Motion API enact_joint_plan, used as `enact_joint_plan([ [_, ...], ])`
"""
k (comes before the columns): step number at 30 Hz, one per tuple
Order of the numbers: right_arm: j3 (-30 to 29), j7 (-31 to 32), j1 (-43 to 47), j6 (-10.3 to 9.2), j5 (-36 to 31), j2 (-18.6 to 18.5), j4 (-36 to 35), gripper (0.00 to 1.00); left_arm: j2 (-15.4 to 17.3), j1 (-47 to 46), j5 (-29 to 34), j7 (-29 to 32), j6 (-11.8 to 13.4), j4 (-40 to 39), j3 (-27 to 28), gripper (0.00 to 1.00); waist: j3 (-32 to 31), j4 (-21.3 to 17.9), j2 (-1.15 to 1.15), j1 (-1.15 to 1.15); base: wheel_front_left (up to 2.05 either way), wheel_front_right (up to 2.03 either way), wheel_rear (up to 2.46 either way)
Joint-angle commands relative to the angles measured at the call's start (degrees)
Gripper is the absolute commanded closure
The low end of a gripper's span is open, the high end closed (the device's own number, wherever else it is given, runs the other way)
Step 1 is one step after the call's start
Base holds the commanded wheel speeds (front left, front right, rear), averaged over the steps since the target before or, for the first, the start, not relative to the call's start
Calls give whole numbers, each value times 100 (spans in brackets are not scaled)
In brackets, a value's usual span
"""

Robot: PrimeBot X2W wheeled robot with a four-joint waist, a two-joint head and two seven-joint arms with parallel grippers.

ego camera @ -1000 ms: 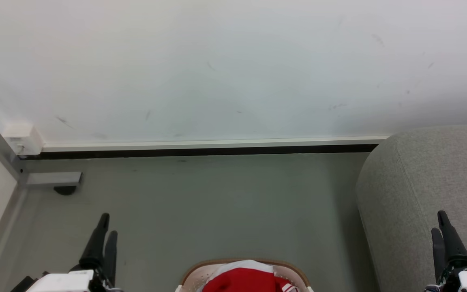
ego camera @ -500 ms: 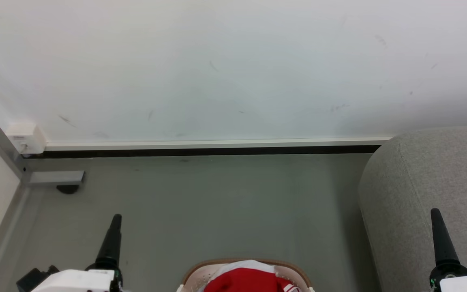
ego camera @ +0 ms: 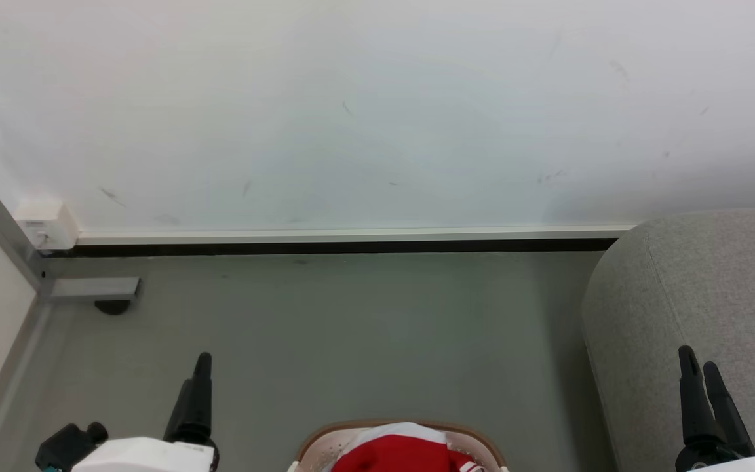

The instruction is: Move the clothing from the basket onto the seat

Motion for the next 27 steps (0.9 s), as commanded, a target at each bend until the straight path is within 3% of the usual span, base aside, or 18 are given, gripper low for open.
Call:
enact_joint_plan([
  [1, -59, -58, -4, -3, -288, -19, -99, 0, 40, -19, 232, -80, 12, -78, -28, 0, -5, 3, 0, 0, 0, 0, 0],
  [27, -343, -244, 242, -6, -2612, 250, -183, 0, 48, 55, 2249, -545, 40, 21, -317, 0, -43, 15, 0, 0, 0, 0, 0],
])
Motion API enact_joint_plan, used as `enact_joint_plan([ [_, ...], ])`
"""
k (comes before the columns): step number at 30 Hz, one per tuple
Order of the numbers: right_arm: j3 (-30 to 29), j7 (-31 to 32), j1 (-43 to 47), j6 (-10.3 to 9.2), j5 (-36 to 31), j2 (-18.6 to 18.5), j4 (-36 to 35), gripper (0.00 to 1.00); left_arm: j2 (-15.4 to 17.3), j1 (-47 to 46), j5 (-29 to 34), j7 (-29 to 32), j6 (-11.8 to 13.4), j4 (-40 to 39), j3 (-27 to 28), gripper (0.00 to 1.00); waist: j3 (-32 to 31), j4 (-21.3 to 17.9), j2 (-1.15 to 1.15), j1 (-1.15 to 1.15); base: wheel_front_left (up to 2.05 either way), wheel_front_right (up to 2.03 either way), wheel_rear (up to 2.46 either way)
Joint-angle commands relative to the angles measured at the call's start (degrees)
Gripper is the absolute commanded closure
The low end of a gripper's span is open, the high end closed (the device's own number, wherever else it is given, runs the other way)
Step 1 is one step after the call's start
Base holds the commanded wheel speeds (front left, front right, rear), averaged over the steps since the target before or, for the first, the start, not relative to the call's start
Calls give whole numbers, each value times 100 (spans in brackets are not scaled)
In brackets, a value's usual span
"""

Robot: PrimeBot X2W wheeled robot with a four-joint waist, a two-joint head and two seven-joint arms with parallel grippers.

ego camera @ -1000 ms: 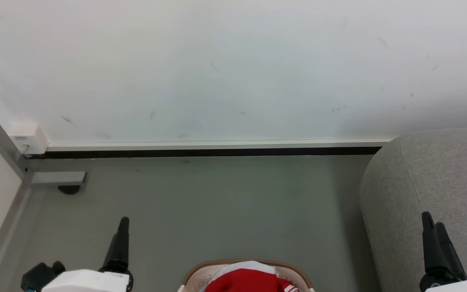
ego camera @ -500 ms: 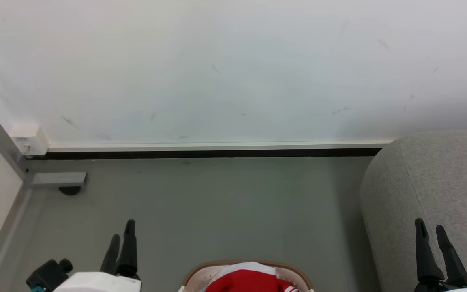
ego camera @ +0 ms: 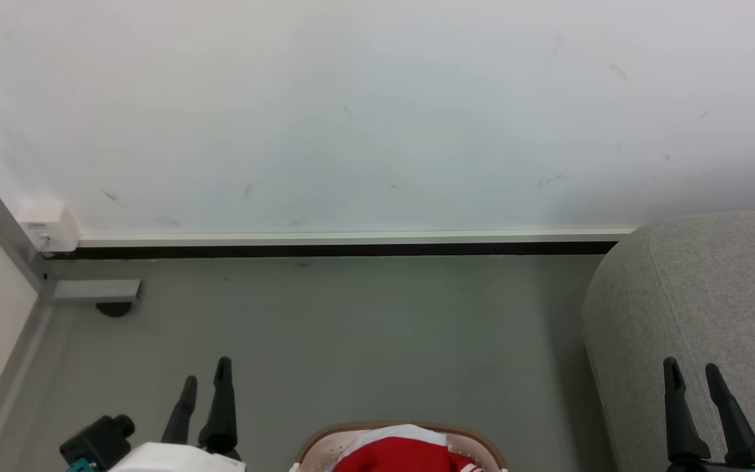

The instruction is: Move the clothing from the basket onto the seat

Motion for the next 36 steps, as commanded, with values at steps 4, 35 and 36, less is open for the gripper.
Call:
enact_joint_plan([
  [4, -106, -63, 42, -6, -428, 34, -89, 0, 46, 12, 440, -107, -21, -26, -36, 0, -8, 8, 0, 0, 0, 0, 0],
  [35, -597, -233, 219, -9, -2121, 267, 93, 0, 52, 107, 2362, -523, -83, -29, -242, 0, -17, 47, 0, 0, 0, 0, 0],
  [36, -609, -240, 224, -9, -2164, 271, 99, 0, 53, 107, 2425, -536, -93, -21, -233, 0, -16, 50, 0, 0, 0, 0, 0],
])
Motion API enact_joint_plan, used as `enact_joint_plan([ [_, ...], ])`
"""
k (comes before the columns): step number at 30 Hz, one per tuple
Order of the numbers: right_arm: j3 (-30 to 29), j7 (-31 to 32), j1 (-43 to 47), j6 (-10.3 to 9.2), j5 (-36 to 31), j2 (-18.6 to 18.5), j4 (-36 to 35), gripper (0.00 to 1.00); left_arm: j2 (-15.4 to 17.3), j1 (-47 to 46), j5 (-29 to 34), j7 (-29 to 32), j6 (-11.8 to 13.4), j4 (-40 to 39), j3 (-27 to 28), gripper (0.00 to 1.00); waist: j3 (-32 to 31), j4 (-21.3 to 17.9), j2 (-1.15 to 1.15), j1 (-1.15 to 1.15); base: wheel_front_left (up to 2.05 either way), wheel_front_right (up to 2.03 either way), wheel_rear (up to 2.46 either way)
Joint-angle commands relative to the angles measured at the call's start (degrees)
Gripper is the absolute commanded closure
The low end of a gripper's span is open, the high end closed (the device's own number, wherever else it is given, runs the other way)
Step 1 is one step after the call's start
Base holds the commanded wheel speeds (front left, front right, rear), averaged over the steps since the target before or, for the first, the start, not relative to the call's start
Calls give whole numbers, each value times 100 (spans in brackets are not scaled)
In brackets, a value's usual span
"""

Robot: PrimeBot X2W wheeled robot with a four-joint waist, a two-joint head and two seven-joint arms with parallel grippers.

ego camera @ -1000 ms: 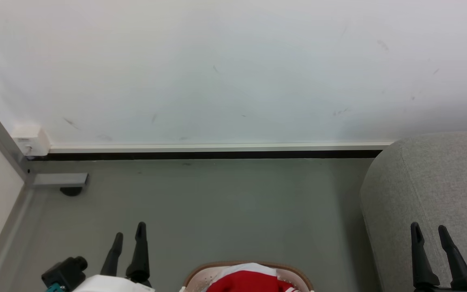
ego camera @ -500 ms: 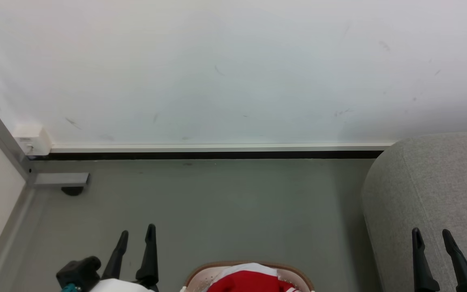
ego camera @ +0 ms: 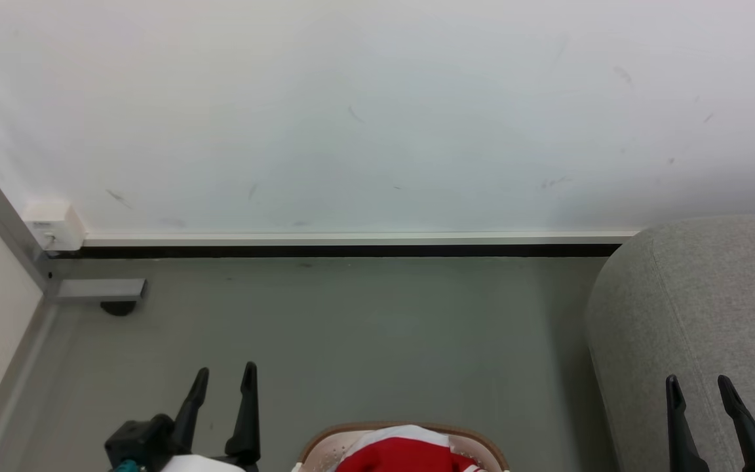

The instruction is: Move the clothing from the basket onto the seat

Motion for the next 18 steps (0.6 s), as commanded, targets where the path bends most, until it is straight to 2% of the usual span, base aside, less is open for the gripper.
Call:
enact_joint_plan([
  [1, -63, -52, 48, -9, -197, 2, -6, 0, 46, 17, 210, -55, -31, 5, 21, 0, 1, 6, 0, 0, 0, 0, 0],
  [15, -173, -108, 107, -11, -798, 102, 69, 0, 48, 62, 855, -209, -69, 66, 4, 0, 0, 47, 0, 0, 0, 0, 0],
  [18, -214, -112, 114, -11, -730, 118, 107, 0, 48, 75, 980, -234, -60, 77, 14, 0, 0, 43, 0, 0, 0, 0, 0],
])
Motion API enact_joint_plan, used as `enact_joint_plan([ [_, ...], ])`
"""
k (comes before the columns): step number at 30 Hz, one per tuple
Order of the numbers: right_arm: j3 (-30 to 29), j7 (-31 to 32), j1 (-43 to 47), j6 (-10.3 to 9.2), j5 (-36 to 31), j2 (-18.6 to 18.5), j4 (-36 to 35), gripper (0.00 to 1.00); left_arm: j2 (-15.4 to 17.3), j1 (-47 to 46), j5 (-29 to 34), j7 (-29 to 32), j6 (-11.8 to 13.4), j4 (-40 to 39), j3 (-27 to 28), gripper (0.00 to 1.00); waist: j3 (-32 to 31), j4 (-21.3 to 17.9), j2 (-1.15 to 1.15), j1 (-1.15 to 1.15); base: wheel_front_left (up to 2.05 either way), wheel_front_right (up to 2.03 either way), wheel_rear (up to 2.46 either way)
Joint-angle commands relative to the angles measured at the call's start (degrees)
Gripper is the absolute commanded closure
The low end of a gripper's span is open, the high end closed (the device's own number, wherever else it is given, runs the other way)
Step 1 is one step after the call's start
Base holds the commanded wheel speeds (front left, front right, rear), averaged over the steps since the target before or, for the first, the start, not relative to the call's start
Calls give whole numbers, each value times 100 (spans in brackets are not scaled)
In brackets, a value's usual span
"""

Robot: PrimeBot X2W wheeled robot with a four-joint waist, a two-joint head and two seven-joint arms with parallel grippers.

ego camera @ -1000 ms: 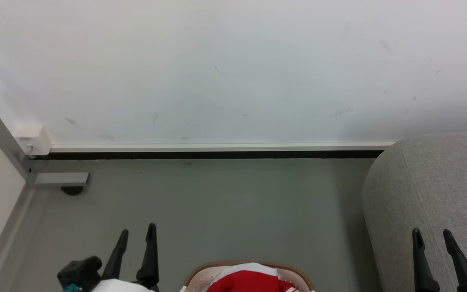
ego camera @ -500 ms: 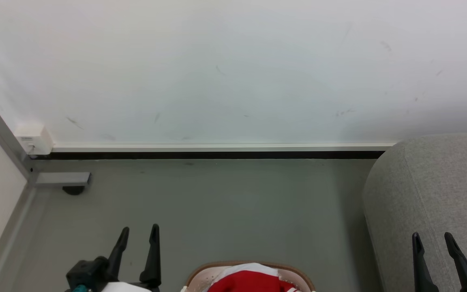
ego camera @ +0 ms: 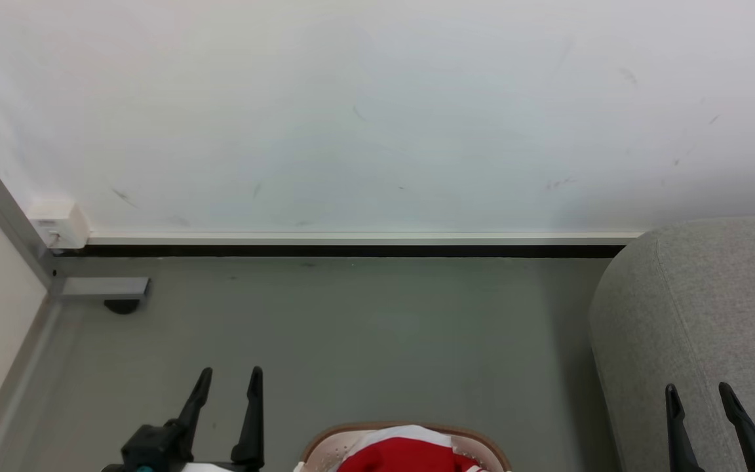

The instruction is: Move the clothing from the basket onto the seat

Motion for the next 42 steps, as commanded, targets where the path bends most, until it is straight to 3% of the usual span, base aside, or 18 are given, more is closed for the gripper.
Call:
enact_joint_plan([
  [1, -43, -21, 59, -11, -98, 18, 17, 0, 42, 48, 171, -43, 3, 5, 9, 0, 5, -3, 0, 0, 0, 0, 0],
  [8, -80, -62, 64, -12, -395, 57, 55, 0, 42, 41, 357, -106, -37, 64, 0, 0, 17, -14, 0, 0, 0, 0, 0],
  [29, -60, -49, -82, -12, -220, 49, -13, 0, 40, -78, 231, -99, -121, 138, -120, 0, 167, -91, 0, 0, 0, 0, 0],
  [35, -79, -49, -350, -12, -156, 46, -184, 0, 38, -420, 426, -99, -340, 269, -485, 0, 726, -192, 0, 0, 0, 0, 0],
  [42, 14, -49, -866, -12, -93, 45, -392, 0, 113, -1169, 586, -76, -526, 1061, -1310, 0, 1684, -339, 0, 0, 0, 0, 0],
])
